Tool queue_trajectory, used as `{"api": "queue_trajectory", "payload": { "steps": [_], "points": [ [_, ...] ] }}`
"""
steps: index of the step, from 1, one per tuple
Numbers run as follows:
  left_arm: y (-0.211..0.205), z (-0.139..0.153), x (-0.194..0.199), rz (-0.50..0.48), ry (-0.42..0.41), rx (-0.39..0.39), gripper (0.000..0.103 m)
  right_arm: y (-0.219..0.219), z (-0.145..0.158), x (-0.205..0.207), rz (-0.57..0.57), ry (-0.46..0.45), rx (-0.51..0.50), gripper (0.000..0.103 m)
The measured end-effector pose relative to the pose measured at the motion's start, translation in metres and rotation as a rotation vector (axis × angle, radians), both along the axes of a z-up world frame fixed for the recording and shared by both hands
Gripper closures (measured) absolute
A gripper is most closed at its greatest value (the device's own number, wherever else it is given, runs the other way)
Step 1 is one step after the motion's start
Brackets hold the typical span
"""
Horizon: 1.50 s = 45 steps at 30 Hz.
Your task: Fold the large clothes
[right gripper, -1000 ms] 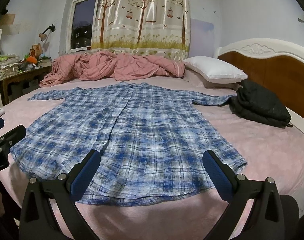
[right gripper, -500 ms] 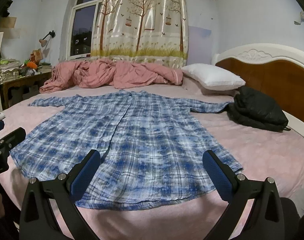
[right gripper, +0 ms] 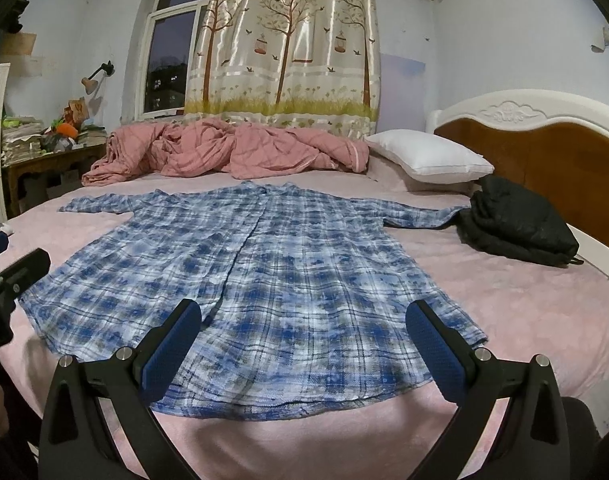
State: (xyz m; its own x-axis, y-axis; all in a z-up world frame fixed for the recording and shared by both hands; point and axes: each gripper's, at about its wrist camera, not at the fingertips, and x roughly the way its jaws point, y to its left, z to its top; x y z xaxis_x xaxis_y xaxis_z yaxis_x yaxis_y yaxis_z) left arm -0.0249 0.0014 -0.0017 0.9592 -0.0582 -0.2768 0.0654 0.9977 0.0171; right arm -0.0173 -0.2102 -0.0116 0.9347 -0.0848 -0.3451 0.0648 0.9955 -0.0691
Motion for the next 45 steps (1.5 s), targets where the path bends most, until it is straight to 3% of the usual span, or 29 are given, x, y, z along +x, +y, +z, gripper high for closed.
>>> {"api": "queue_trajectory", "payload": {
  "steps": [15, 27, 34, 40, 45],
  "points": [
    [0.004, -0.004, 0.008, -0.011, 0.05, -0.011, 0.0, 0.0, -0.001, -0.001, 0.004, 0.008, 0.003, 0.0],
    [-0.001, -0.004, 0.003, 0.014, 0.005, 0.023, 0.0, 0.003, -0.002, -0.001, 0.045, 0.027, 0.022, 0.0],
    [0.003, -0.001, -0.002, 0.032, -0.06, -0.016, 0.0, 0.0, -0.002, 0.001, 0.023, 0.03, 0.026, 0.0],
    [0.001, -0.001, 0.001, 0.036, -0.032, 0.013, 0.0, 0.0, -0.002, 0.001, 0.028, 0.029, 0.027, 0.0],
    [-0.001, -0.002, -0.004, 0.055, -0.058, 0.025, 0.0, -0.001, 0.0, 0.0, 0.025, 0.018, 0.029, 0.0]
  ]
}}
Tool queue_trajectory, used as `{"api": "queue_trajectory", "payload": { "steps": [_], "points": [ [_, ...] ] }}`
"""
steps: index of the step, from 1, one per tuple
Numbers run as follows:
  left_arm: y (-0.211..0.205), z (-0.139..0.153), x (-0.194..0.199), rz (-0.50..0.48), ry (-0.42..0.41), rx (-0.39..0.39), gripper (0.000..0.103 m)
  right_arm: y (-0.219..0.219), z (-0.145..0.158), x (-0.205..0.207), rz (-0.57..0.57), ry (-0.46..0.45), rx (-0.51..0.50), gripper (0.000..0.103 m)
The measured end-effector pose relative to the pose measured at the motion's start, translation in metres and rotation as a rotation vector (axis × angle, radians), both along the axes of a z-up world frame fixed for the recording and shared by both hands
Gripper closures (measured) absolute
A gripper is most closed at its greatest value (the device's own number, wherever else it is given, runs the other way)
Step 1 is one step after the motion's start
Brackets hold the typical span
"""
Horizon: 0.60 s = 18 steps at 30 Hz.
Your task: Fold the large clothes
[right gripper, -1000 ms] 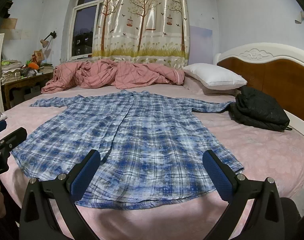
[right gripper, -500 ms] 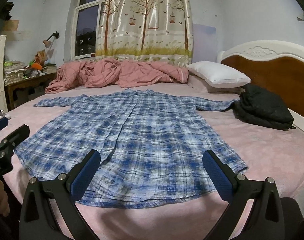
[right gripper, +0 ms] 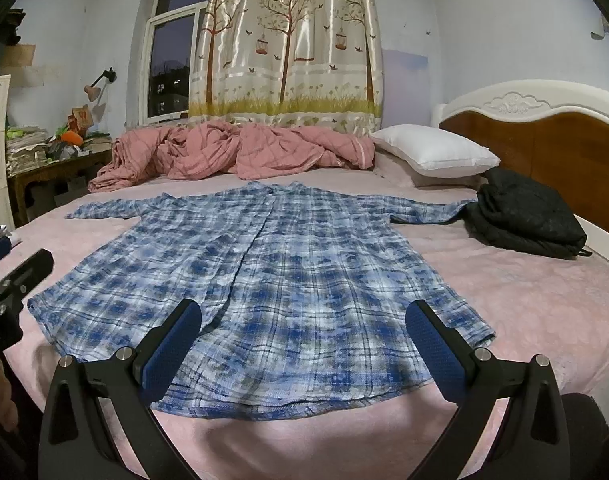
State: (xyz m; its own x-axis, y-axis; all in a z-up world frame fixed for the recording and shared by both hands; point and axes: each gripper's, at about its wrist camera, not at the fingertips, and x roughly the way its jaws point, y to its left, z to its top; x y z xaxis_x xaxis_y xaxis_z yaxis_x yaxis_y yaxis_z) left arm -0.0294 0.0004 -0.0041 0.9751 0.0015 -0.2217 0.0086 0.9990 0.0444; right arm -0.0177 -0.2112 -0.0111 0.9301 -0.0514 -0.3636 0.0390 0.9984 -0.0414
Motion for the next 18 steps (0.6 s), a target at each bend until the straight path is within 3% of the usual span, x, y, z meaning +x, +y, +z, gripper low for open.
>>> {"api": "queue_trajectory", "payload": {
  "steps": [12, 18],
  "points": [
    [-0.0021, -0.0009, -0.004, -0.021, -0.001, 0.013, 0.0, 0.0002, 0.0, -0.0011, -0.001, 0.002, 0.001, 0.0],
    [-0.0024, -0.0024, 0.0006, 0.003, 0.019, 0.031, 0.0, -0.0004, 0.0009, 0.0, -0.019, -0.012, -0.08, 0.0]
  ]
}}
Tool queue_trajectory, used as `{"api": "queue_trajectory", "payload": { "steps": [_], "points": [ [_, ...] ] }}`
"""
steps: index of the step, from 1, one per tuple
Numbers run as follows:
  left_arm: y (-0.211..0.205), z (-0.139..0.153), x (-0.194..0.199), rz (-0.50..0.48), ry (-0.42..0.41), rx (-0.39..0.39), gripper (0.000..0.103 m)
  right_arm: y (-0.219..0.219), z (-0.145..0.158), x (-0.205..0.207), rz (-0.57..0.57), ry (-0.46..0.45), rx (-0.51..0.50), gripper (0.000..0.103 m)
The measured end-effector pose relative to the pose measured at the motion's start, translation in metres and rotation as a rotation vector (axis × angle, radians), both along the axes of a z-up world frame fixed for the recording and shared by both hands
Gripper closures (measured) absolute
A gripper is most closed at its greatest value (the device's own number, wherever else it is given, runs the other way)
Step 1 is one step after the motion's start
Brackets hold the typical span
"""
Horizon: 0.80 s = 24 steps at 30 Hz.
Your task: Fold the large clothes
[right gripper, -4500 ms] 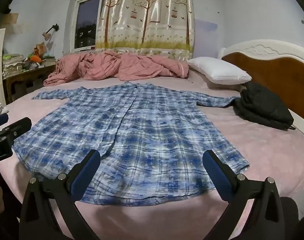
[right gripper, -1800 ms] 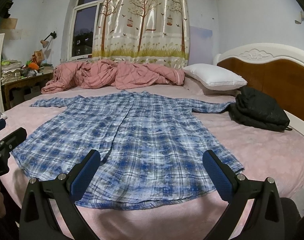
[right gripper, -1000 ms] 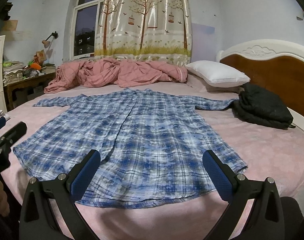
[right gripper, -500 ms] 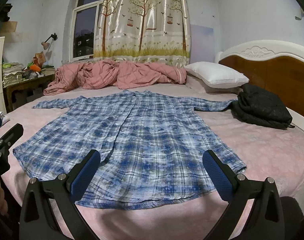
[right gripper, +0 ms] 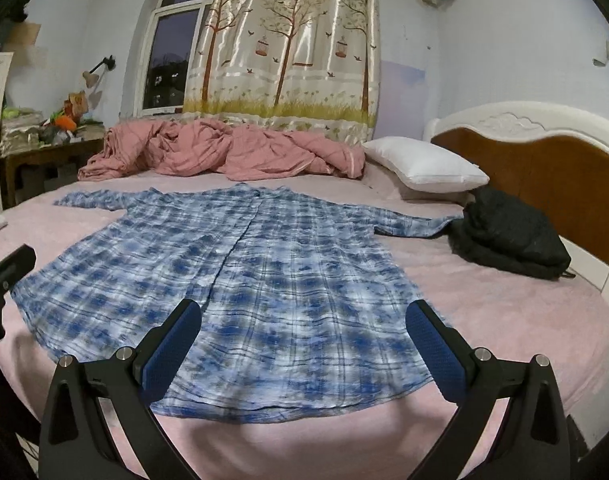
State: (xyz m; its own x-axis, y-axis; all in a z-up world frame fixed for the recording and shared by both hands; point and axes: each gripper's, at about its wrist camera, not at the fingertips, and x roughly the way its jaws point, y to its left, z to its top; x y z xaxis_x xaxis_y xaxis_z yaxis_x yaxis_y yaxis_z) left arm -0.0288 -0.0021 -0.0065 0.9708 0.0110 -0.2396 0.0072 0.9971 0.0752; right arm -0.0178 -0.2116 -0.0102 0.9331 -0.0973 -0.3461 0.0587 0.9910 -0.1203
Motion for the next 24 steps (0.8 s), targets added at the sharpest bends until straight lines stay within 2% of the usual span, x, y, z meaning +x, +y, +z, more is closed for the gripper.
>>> {"api": "queue_trajectory", "payload": {
  "steps": [3, 5, 7, 11, 15, 19, 21, 24],
  "points": [
    [-0.001, -0.007, 0.012, -0.029, 0.078, 0.016, 0.0, -0.006, -0.001, 0.004, 0.056, 0.049, 0.025, 0.0],
    [-0.003, -0.021, 0.024, -0.041, 0.173, 0.04, 0.0, -0.006, -0.004, 0.008, 0.092, 0.093, 0.029, 0.0],
    [-0.003, -0.03, 0.029, -0.05, 0.217, 0.039, 0.0, -0.001, -0.011, 0.013, 0.132, 0.152, 0.015, 0.0],
    [-0.018, -0.045, 0.024, -0.148, 0.279, 0.134, 0.0, 0.017, -0.032, 0.02, 0.283, 0.302, -0.037, 0.0],
    [-0.036, -0.062, 0.016, -0.2, 0.341, 0.234, 0.0, 0.041, -0.048, 0.017, 0.346, 0.358, -0.154, 0.0],
    [-0.046, -0.075, 0.019, -0.22, 0.398, 0.297, 0.0, 0.048, -0.066, 0.024, 0.264, 0.429, -0.251, 0.001],
    [-0.044, -0.075, 0.02, -0.225, 0.412, 0.28, 0.0, 0.042, -0.066, 0.027, 0.261, 0.448, -0.212, 0.001],
    [-0.036, -0.074, 0.024, -0.225, 0.466, 0.237, 0.0, 0.027, -0.062, 0.032, 0.173, 0.435, -0.191, 0.001]
  ]
}}
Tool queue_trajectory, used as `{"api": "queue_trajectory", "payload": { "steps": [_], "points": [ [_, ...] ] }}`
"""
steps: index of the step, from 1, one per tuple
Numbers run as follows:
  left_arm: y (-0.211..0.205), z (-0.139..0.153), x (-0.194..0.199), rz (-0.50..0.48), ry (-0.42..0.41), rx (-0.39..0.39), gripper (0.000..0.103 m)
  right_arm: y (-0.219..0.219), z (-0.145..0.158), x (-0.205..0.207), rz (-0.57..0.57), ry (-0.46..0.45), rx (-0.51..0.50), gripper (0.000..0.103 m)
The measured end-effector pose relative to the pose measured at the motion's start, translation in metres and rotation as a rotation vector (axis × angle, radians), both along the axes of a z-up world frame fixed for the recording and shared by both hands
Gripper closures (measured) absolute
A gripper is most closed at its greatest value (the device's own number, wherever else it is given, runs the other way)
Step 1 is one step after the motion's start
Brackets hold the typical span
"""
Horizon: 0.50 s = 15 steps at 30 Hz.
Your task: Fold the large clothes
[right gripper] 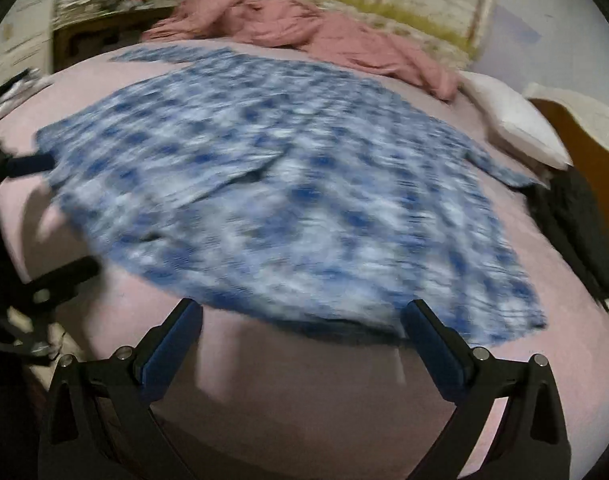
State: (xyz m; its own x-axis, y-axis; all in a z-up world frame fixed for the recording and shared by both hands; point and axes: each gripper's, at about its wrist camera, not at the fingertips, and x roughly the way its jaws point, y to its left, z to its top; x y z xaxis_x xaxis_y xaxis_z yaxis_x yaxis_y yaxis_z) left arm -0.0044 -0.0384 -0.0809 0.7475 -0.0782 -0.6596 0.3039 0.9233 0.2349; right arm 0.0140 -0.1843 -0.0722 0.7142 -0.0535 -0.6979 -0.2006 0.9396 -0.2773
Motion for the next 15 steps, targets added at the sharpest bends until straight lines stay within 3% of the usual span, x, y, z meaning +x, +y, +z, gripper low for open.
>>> {"api": "queue_trajectory", "payload": {
  "steps": [3, 6, 11, 15],
  "points": [
    [0.013, 0.0, 0.009, 0.093, 0.02, -0.003, 0.0, -0.017, -0.001, 0.008, -0.083, 0.006, -0.006, 0.001],
    [0.034, 0.005, 0.021, 0.259, -0.011, 0.0, 0.0, -0.031, 0.001, 0.013, -0.131, 0.018, 0.051, 0.001],
    [0.074, 0.008, 0.038, 0.341, 0.026, -0.067, 0.003, -0.043, 0.004, 0.018, -0.206, -0.032, -0.024, 0.001],
    [0.086, 0.017, 0.05, 0.363, 0.042, -0.095, 0.008, -0.061, 0.009, 0.033, -0.224, 0.008, 0.012, 0.001]
  ]
}}
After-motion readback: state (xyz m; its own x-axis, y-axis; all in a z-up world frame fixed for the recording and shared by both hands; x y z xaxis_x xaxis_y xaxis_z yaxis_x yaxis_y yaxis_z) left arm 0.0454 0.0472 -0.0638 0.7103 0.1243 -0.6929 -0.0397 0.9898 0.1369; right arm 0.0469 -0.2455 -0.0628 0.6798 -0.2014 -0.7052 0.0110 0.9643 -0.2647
